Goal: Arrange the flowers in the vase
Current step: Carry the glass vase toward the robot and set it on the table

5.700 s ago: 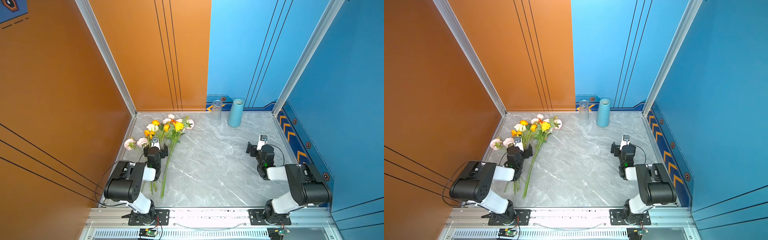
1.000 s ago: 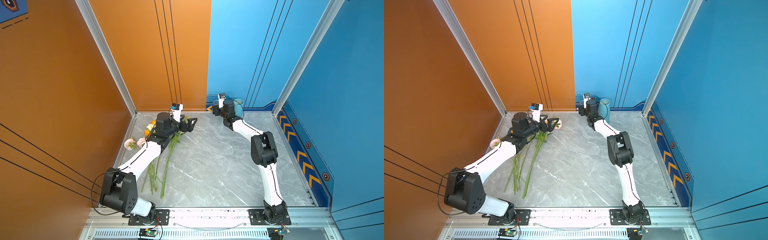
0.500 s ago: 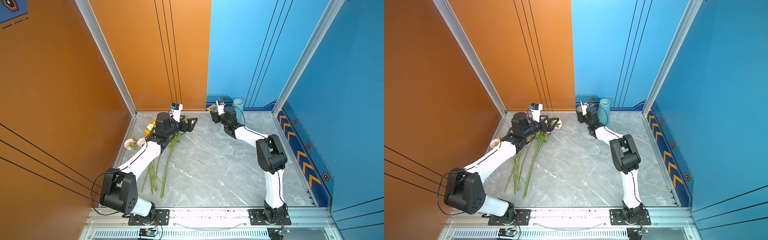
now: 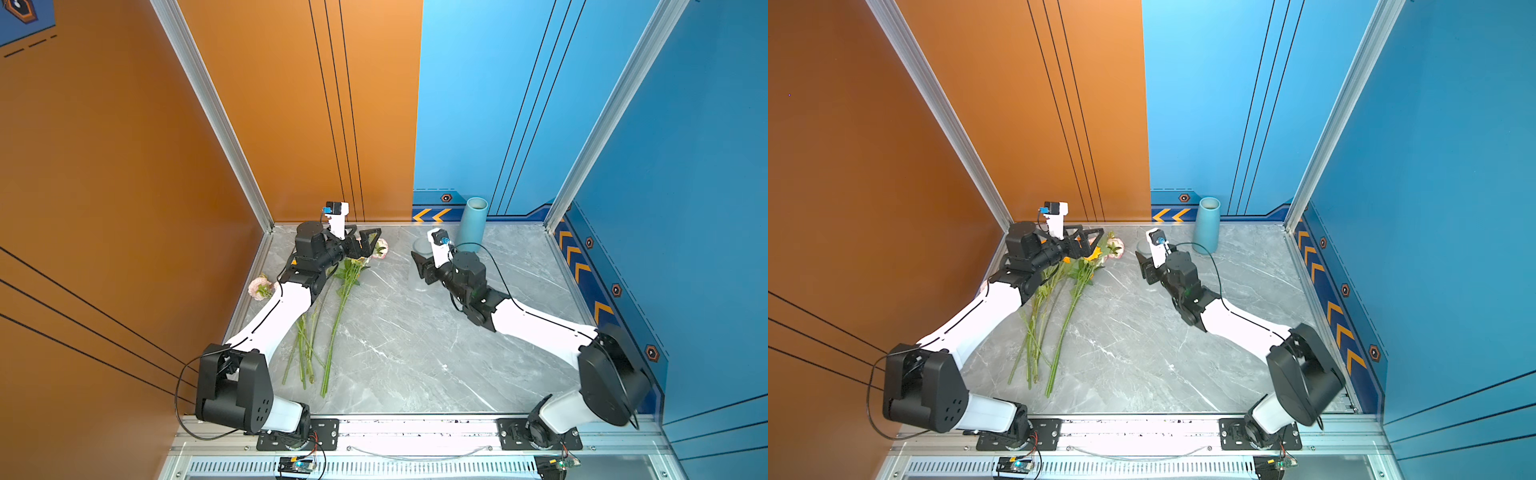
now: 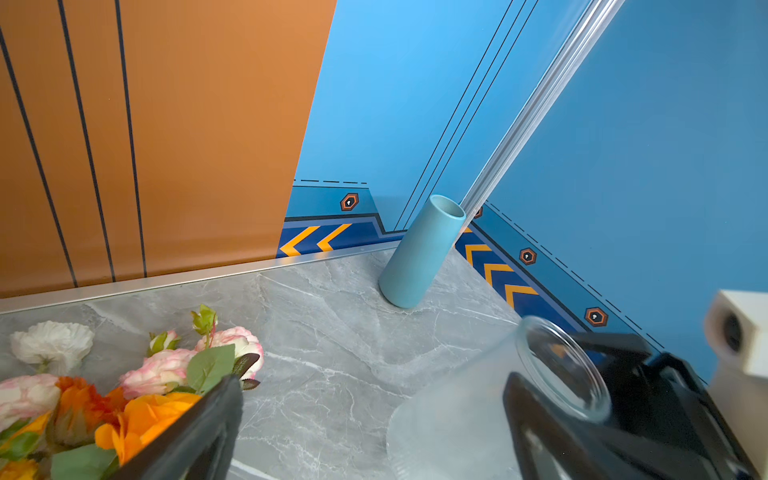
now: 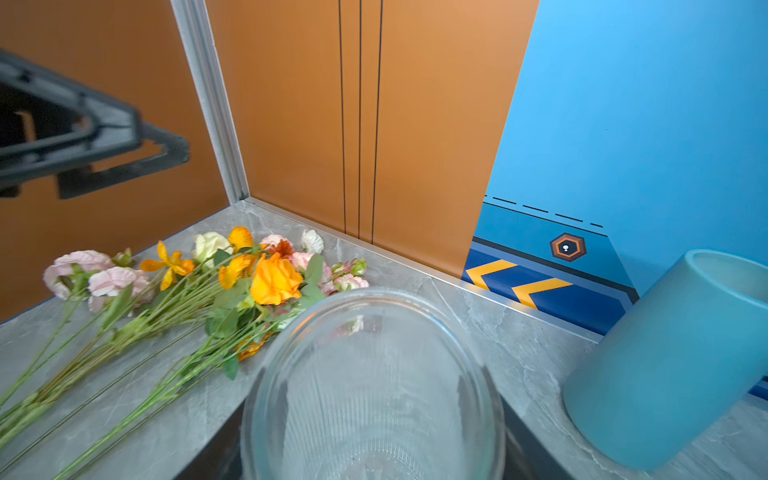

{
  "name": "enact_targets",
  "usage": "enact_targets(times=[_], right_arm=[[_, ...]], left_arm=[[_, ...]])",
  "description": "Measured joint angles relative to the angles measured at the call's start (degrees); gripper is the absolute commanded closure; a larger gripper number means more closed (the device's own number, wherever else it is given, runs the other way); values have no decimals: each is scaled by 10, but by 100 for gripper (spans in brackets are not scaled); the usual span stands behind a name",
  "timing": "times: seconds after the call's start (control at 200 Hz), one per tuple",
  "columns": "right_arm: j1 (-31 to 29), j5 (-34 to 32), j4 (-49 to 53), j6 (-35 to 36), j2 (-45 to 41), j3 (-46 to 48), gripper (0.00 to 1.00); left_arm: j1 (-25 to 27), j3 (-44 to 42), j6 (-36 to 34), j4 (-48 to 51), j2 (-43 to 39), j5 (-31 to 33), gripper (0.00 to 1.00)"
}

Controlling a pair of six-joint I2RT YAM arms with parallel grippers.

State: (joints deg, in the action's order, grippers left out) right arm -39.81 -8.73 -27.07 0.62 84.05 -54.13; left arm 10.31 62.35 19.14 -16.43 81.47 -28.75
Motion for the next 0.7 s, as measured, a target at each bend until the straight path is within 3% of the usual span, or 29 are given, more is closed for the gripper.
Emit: enact_targets(times=[0.09,0.16,0.275,0.355,0.4,0.556,0.696], right_arm=[[-31,-26,14,0,-48,30,57],[-52,-45,24,-2,-85,51,57],[-83,-74,49,-9,-145,81,57],[-101,-96,56,-12,-180,106,57],[-109,-108,57,-16,-195,120,58],[-124,-127,62,-26,-212,161,58],[-137,-139,65,-32,-212,187,58]], left_arm=[[-3,1,-5,7,-13,-24,2],[16,18,-38,67,-26,-20,2],[144,75,-127,222,-50,72,2],[244,67,-143,283,-90,121,2],[272,38,-138,306,-129,134,2],[266,-90,-102,358,-280,172,2],[265,-176,-65,395,-395,169,2]])
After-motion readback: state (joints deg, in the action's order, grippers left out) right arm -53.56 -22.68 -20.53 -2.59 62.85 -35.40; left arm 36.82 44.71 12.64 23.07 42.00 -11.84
